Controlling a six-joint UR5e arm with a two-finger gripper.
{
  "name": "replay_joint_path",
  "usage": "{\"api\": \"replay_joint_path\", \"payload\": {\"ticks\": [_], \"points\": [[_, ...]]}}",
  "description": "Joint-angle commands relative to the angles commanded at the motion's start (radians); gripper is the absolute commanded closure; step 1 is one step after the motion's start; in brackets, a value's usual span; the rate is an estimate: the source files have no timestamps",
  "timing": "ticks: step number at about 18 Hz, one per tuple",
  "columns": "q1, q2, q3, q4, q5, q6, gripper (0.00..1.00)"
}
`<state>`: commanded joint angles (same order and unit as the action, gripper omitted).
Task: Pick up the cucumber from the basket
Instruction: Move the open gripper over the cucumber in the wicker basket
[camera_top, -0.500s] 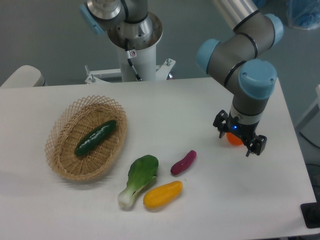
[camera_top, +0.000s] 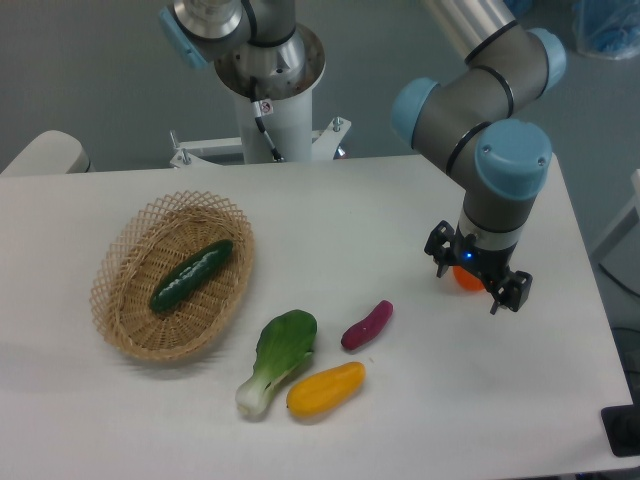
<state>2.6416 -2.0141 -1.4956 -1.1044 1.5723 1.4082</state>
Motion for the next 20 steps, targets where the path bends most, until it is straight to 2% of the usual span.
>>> {"api": "replay_joint_path", "payload": {"ticks": [5, 7, 12, 20], "points": [[-0.058, 0.054, -0.086, -0.002, 0.014, -0.026, 0.0], [-0.086, 0.09, -0.149, 0.003, 0.006, -0.09, 0.0], [-0.173, 0.159, -0.245, 0.002, 0.005, -0.259, 0.0], [-0.291, 0.256, -0.399, 0.011, 0.002, -0.304, 0.0]]}}
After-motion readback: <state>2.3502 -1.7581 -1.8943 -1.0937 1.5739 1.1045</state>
